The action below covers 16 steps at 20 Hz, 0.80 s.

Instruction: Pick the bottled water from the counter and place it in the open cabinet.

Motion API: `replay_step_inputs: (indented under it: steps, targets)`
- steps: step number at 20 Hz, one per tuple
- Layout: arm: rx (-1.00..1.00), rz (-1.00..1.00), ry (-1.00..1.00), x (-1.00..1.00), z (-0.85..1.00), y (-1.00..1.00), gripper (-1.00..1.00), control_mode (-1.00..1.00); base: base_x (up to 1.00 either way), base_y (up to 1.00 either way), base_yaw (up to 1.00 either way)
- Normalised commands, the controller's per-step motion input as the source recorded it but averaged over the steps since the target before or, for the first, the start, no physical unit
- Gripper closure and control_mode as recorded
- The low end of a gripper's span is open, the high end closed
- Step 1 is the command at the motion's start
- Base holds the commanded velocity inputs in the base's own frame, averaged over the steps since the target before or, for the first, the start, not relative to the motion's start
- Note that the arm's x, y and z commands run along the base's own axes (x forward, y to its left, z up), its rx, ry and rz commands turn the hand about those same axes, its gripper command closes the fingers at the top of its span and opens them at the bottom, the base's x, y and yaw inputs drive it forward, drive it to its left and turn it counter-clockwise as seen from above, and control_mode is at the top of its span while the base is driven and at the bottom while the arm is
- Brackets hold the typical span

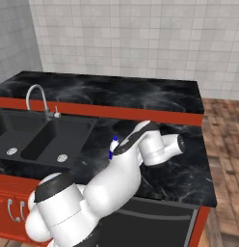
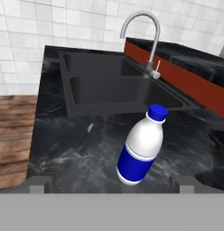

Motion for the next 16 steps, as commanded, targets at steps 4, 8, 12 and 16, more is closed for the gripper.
replay_step_inputs:
  steps: [4, 8, 12, 16]
  targets:
    - [0.0, 0.06, 0.0, 0.44, -0.04, 0.01, -1.0, -1.0, 0.0, 0.0, 0.0]
    - [0.0, 0.05, 0.0, 0.41, -0.24, 0.03, -1.0, -1.0, 0.0, 0.0, 0.0]
    - [0.0, 0.05, 0.0, 0.39, -0.38, 0.0, -1.0, -1.0, 0.0, 0.0, 0.0]
    - [0.0, 0.05, 0.0, 0.28, -0.29, 0.01, -1.0, -1.0, 0.0, 0.0, 0.0]
